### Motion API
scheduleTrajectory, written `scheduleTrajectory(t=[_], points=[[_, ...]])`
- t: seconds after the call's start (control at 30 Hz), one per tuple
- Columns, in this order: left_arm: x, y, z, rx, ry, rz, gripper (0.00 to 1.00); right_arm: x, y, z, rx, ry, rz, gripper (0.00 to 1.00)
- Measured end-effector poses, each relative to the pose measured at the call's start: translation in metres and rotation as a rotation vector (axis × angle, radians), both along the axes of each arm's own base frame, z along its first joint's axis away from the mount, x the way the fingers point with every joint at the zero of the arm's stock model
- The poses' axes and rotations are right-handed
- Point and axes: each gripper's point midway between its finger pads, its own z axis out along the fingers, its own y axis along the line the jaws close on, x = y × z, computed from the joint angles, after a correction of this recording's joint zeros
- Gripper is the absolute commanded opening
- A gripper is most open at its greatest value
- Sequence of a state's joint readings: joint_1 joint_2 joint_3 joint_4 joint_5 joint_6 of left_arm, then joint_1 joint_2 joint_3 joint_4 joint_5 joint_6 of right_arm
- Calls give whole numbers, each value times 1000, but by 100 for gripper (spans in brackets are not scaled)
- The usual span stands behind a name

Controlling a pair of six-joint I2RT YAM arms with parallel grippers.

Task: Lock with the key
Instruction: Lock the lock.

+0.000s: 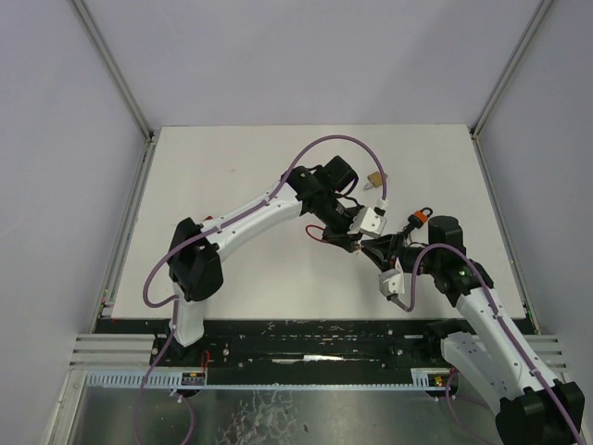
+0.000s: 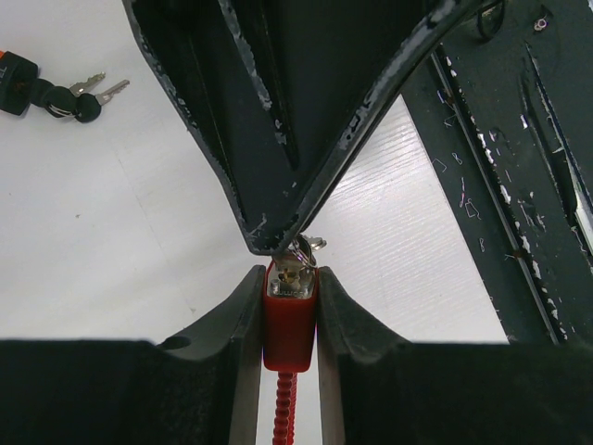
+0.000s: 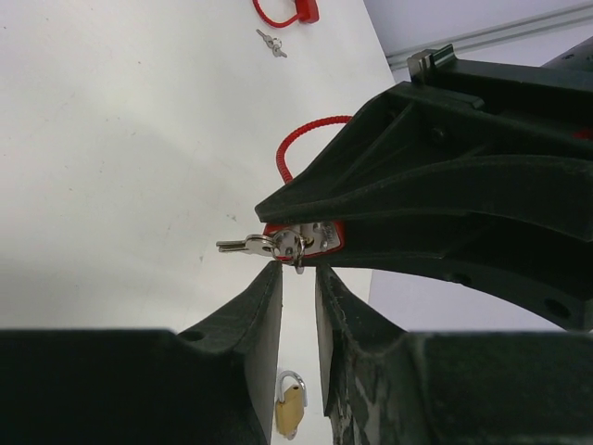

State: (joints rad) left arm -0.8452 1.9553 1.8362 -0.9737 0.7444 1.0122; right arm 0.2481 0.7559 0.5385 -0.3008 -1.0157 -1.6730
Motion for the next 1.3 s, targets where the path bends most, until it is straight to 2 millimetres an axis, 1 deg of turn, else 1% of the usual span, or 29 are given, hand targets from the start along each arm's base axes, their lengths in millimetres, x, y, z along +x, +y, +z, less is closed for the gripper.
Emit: scheduleTrajectory(t=[0.3,0.47,0.57,0.77,0.87,0.97,1.03,1.17,1.23,1.3], points=[[-3,-2,0,-2,-5,-12,0,2,2,-2,15,37,-10,19],[-3,-2,0,-2,-7,-16,0,1,3,-3,19,51,-13,9],[-4,-1,0,2,-3,-15,0,1,4,-4,20,64,-12,0],[-4,-1,-3,3,-3,-14,0,1,4,-4,51,148,-45,0],[-5,1,-8,-24,-27,-4,0,1,5,-9,94,278,-95,0],[-7,5,-11,-85,-101,18,0,1,8,-10,142,408,-136,0],[-6,8,-8,-133,-161,35,0,3,10,-8,174,476,-159,0],[-6,17,-3,-213,-272,58,0,13,9,-5,226,574,-240,0],[-5,17,-1,-232,-296,55,0,15,9,-3,244,608,-257,0],[0,14,2,-249,-327,57,0,16,9,-1,260,628,-266,0]])
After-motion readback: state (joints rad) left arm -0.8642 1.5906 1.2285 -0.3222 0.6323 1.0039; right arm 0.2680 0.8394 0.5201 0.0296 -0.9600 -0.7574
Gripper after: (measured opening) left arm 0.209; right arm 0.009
